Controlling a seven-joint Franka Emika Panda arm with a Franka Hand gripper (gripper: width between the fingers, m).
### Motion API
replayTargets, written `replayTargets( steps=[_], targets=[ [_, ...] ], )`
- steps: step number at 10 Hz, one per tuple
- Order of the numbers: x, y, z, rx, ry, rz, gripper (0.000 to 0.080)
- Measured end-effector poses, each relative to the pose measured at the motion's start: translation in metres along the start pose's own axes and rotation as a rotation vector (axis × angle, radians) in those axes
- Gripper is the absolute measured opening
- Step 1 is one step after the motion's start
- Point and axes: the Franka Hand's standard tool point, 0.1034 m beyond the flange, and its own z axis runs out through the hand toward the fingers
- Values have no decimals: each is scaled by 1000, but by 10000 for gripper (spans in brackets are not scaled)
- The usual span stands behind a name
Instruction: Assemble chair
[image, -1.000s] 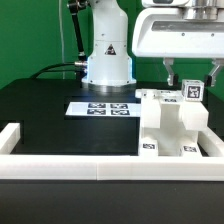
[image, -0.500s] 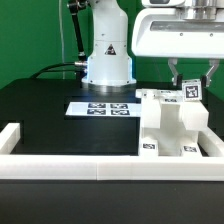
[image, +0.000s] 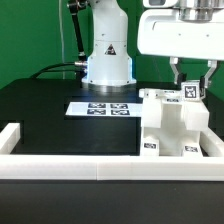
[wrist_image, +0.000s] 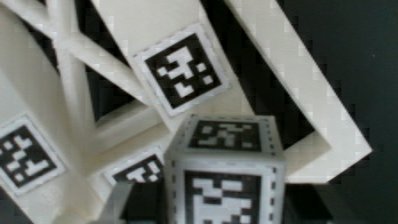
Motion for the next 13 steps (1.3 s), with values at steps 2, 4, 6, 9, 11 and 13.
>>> replayTargets(
  steps=[2,4,6,9,11,13],
  targets=[
    [0,1,0,11,-15,177,287],
    [-1,1,0,15,-28,298,287],
    [-2,1,0,25,-54,462,287],
    [-5,-1,0,22,-64,674,287],
    [-5,-1,1,22,-63,670,362],
    [-5,-1,1,23,-61,621,500]
  ],
)
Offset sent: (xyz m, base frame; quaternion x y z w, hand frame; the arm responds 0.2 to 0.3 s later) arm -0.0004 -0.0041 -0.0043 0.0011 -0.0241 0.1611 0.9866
